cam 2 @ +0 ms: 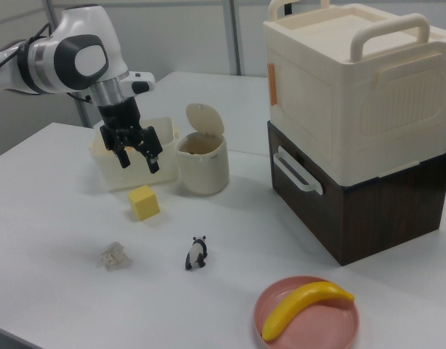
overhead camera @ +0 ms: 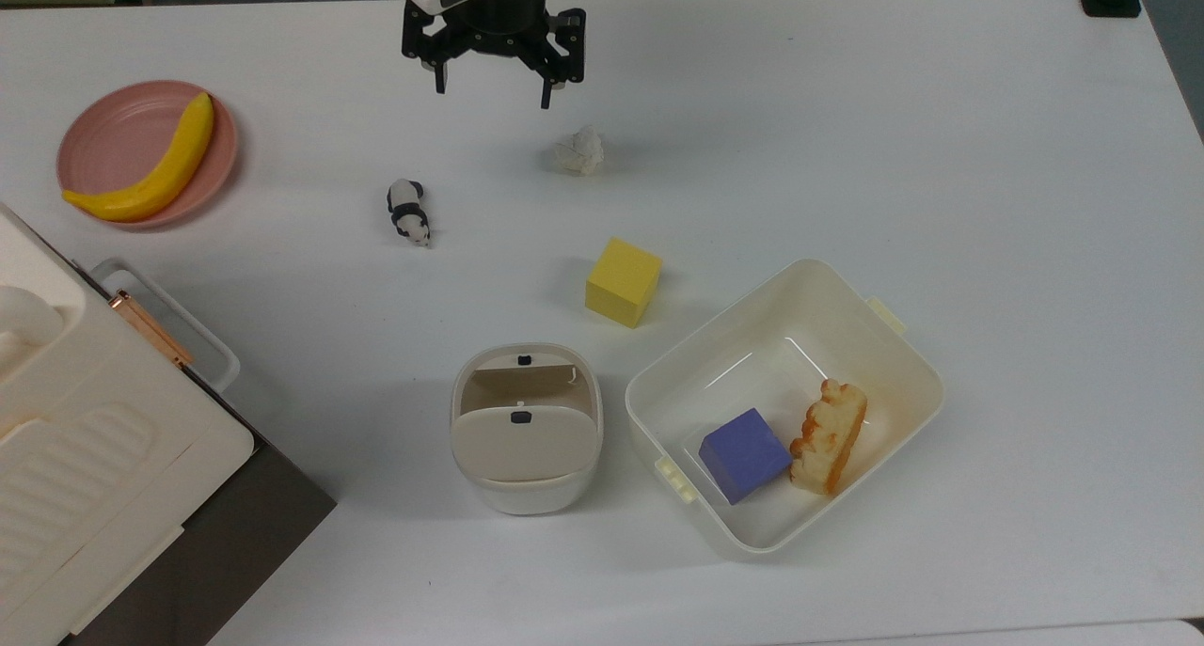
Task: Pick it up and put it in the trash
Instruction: 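Move the open gripper over the small translucent crumpled wrapper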
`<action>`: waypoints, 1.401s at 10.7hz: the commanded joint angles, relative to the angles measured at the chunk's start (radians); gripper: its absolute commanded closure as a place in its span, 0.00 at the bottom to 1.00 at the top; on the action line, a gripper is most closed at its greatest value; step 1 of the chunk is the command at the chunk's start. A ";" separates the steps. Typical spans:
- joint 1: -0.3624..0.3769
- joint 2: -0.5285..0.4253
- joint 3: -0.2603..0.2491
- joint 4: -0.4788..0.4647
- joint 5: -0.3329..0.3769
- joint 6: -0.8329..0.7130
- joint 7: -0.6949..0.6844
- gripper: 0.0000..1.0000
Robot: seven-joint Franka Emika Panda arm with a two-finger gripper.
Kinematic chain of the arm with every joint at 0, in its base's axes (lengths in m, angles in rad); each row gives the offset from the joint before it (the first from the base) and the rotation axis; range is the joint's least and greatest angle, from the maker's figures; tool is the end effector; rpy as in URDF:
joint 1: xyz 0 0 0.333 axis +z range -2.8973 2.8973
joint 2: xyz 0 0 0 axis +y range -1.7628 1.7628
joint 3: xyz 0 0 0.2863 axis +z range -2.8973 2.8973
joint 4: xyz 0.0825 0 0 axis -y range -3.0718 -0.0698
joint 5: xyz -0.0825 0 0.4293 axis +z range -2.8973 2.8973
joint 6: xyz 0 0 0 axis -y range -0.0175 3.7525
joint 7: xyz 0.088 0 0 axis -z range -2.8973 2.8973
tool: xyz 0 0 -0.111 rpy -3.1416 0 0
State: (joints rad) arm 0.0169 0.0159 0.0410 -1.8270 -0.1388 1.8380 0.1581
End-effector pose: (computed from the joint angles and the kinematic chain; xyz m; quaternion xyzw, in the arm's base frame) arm 0.6100 0.0237 0.4714 0.9973 -0.0315 0.0048 0.0664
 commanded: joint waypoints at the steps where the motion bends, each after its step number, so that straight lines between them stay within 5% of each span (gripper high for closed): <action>1: 0.000 0.004 -0.004 0.011 0.025 0.007 -0.020 0.00; 8: 0.011 0.022 -0.003 -0.012 0.025 0.040 -0.037 0.00; 15: 0.043 0.090 0.079 -0.211 0.019 0.047 -0.095 0.00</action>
State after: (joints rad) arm 0.0302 0.0889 0.1172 -1.9717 -0.1368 1.8630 0.0861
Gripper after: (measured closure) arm 0.000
